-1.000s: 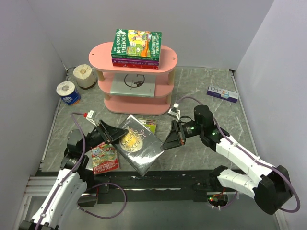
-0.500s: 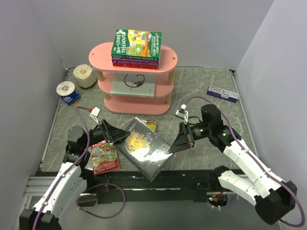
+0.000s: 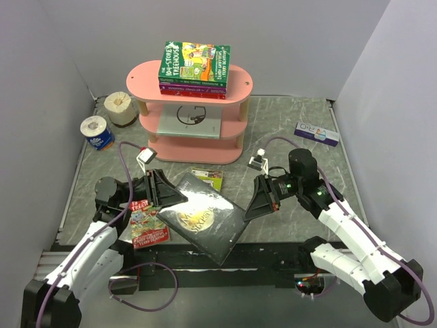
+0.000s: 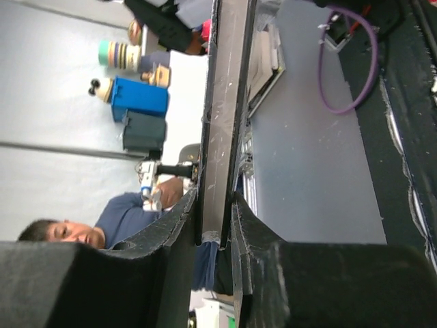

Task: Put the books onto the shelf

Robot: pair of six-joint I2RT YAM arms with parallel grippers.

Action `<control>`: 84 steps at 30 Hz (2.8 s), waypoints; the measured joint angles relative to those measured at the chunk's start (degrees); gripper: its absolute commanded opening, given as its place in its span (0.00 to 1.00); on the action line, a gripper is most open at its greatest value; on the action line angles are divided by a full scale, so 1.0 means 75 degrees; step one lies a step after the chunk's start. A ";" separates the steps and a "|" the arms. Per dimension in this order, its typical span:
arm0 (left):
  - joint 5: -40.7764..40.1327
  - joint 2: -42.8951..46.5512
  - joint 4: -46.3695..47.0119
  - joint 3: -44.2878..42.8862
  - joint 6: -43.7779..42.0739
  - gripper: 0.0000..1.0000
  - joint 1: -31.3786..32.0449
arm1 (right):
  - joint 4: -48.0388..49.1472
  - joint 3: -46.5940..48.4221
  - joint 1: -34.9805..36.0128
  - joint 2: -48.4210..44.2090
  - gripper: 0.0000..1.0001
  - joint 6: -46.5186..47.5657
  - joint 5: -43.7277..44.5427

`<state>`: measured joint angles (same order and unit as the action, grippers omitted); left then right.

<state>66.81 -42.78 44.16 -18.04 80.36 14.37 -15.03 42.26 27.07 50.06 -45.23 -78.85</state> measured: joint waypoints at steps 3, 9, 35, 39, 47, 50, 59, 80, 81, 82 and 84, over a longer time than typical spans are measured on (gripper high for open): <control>0.0044 0.0207 -0.0702 -0.0434 -0.0446 0.11 0.0364 | 0.0201 -0.0009 -0.0017 0.0038 0.00 -0.0041 -0.0254; -0.0052 0.0460 -0.2212 -0.1008 -0.1087 0.01 0.0606 | 0.0254 -0.0006 -0.0111 0.0172 0.00 0.0475 -0.0589; -0.5371 0.1886 -0.1976 0.0294 0.0831 0.01 0.0758 | -0.0460 -0.0653 -0.0300 -0.2422 0.73 0.0117 0.5278; -0.5455 0.1306 -0.1740 0.0291 0.0915 0.01 0.0752 | -0.0006 -0.1040 -0.0306 -0.2562 0.73 -0.0341 0.5587; -0.5473 0.1000 -0.1626 0.0289 0.0933 0.01 0.0737 | 0.2518 -0.1982 -0.0580 -0.2168 0.71 -0.1702 0.5520; -0.5461 0.0912 -0.1539 0.0289 0.0959 0.01 0.0731 | 0.3462 -0.1990 -0.0597 -0.1547 0.69 -0.2066 0.5249; -0.5464 0.0382 -0.1084 0.0289 0.1075 0.01 0.0729 | 0.4992 -0.1988 -0.0595 -0.0248 0.40 -0.2652 0.4354; -0.6464 -0.0568 -0.5254 -0.3072 -0.1221 0.80 0.0609 | 0.5482 -0.0912 -0.0653 0.0979 0.00 -0.2876 0.3850; -0.6735 -0.0533 -0.5741 -0.3360 -0.1478 0.81 0.0606 | 0.5391 -0.0743 -0.0644 0.1046 0.00 -0.2809 0.3873; -0.7184 -0.0466 -0.6414 -0.3707 -0.1784 0.82 0.0580 | 0.5217 -0.0466 -0.0644 0.1166 0.00 -0.2672 0.3873; -0.7915 -0.0312 -0.7242 -0.4016 -0.2122 0.82 0.0548 | 0.4960 -0.0093 -0.0647 0.1413 0.00 -0.2515 0.3893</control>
<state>7.44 -45.12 -10.15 -48.16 64.45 18.48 22.17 41.56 22.22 60.66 -64.10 -49.65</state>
